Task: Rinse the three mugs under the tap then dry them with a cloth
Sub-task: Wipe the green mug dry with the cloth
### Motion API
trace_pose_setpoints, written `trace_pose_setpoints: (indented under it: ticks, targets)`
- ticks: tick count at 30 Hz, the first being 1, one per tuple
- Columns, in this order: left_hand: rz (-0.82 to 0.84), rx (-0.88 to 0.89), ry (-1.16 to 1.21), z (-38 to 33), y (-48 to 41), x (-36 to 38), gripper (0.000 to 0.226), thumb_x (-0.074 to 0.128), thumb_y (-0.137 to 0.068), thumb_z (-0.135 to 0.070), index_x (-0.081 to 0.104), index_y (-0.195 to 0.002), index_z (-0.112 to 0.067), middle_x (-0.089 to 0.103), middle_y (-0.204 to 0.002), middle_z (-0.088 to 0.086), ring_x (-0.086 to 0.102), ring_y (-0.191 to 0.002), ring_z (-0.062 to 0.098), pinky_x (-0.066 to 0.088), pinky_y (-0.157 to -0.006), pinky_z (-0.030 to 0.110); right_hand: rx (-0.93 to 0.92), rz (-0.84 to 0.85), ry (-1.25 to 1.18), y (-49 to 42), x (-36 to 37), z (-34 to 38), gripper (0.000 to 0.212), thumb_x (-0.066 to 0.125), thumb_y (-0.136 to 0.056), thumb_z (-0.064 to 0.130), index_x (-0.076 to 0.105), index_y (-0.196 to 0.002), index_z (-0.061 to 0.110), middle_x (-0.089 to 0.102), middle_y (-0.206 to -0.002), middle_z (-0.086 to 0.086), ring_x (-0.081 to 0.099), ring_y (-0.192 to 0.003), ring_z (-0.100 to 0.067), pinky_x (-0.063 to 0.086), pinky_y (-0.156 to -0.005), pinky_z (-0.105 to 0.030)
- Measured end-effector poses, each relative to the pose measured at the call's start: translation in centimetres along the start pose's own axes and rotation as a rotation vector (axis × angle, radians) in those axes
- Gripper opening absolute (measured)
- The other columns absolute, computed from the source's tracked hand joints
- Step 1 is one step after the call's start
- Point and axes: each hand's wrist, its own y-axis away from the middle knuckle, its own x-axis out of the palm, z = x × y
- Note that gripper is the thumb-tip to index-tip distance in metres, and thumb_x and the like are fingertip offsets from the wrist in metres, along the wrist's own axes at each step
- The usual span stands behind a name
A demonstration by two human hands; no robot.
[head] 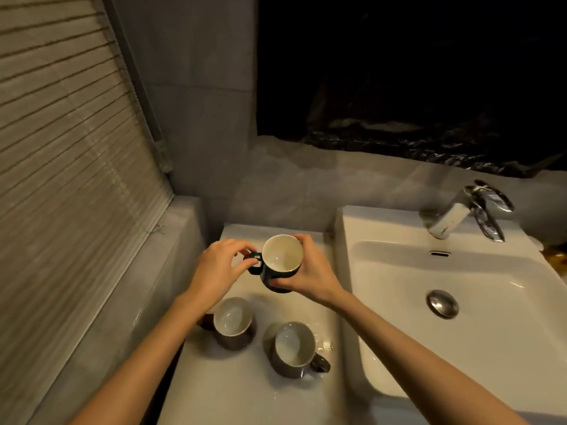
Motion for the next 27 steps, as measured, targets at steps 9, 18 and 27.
trace_pose_setpoints:
  ticks: [9, 18, 27]
  targets:
    - [0.129, -0.19, 0.146, 8.7, -2.3, 4.0, 0.016, 0.071, -0.083, -0.023, 0.067, -0.099, -0.022, 0.066, -0.102, -0.002, 0.062, -0.084, 0.014, 0.055, -0.077, 0.031, 0.142, 0.071, 0.038, -5.4, 7.5, -3.6, 0.085, 0.088, -0.055, 0.034, 0.035, -0.121, 0.028, 0.049, -0.115, 0.009, 0.052, -0.103, -0.013, 0.05, -0.084, -0.028]
    - [0.175, -0.271, 0.205, 13.1, -3.5, 6.9, 0.015, 0.071, -0.083, -0.026, 0.064, -0.096, -0.029, 0.063, -0.1, -0.008, 0.062, -0.082, 0.01, 0.057, -0.075, 0.037, 0.22, 0.169, 0.02, -8.8, 9.9, -5.6, 0.087, 0.088, -0.059, 0.03, 0.031, -0.125, 0.027, 0.046, -0.117, 0.007, 0.05, -0.105, -0.014, 0.049, -0.082, -0.025]
    - [0.152, -0.274, 0.215, 14.7, -4.5, 8.1, 0.016, 0.071, -0.083, -0.023, 0.065, -0.098, -0.026, 0.063, -0.101, -0.005, 0.062, -0.081, 0.013, 0.056, -0.074, 0.037, 0.227, 0.196, -0.008, -10.6, 10.5, -6.7, 0.086, 0.088, -0.06, 0.024, 0.03, -0.124, 0.025, 0.047, -0.118, 0.004, 0.051, -0.104, -0.016, 0.045, -0.076, -0.018]
